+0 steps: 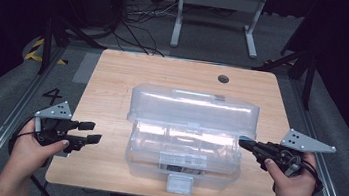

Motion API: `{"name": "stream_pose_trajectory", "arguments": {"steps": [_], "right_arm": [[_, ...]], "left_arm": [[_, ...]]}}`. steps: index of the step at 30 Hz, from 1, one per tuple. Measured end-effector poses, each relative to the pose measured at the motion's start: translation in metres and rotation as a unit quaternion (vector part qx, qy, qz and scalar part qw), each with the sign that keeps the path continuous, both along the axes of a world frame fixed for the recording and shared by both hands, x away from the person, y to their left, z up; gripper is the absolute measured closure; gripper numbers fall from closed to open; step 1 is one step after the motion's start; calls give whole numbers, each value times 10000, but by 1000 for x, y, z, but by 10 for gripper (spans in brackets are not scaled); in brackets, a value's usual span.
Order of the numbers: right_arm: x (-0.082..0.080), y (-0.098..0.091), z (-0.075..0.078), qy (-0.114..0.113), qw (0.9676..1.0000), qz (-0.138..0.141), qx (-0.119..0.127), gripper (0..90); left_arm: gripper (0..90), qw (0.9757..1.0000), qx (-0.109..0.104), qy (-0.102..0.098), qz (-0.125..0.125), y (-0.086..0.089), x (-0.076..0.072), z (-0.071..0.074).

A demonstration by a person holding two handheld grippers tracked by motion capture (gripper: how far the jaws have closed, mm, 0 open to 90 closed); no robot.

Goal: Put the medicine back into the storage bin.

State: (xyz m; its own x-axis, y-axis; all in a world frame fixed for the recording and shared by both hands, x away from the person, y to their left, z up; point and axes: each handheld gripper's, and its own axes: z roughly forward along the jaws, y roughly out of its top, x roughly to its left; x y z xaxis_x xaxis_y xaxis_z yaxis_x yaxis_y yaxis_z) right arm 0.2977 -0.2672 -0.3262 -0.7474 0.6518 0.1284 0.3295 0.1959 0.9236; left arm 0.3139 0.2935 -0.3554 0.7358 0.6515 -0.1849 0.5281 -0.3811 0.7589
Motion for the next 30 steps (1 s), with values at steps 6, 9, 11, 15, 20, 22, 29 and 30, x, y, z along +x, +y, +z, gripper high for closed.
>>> {"name": "stream_pose_trajectory", "arguments": {"steps": [6, 9, 11, 15, 20, 22, 29, 30], "right_arm": [[-2, 0, -2, 31, 10000, 52, -34, 900], [-4, -1, -4, 50, 9999, 79, -71, 900], [-6, -1, -6, 70, 9999, 101, -85, 900], [-11, -1, -11, 120, 9997, 127, -152, 900], [-16, 0, -15, 164, 9996, 137, -185, 900], [-19, 0, -18, 209, 9995, 148, -204, 900], [-27, 0, -23, 293, 9990, 144, -301, 900], [-28, 0, -24, 304, 9989, 156, -310, 900]], "left_arm": [[437, 9998, 87, -35, 186, 4, 8, -8], [423, 9988, 332, -169, 314, 4, 14, -13], [420, 9986, 300, -165, 400, 4, 18, -17], [409, 9976, 269, -111, 632, 4, 23, -23], [409, 9974, 308, -14, 654, 3, 25, -27], [409, 9975, 322, -2, 634, 2, 26, -29], [410, 9977, 360, 58, 578, -2, 26, -32], [409, 9976, 355, 72, 589, -2, 26, -32]]}}
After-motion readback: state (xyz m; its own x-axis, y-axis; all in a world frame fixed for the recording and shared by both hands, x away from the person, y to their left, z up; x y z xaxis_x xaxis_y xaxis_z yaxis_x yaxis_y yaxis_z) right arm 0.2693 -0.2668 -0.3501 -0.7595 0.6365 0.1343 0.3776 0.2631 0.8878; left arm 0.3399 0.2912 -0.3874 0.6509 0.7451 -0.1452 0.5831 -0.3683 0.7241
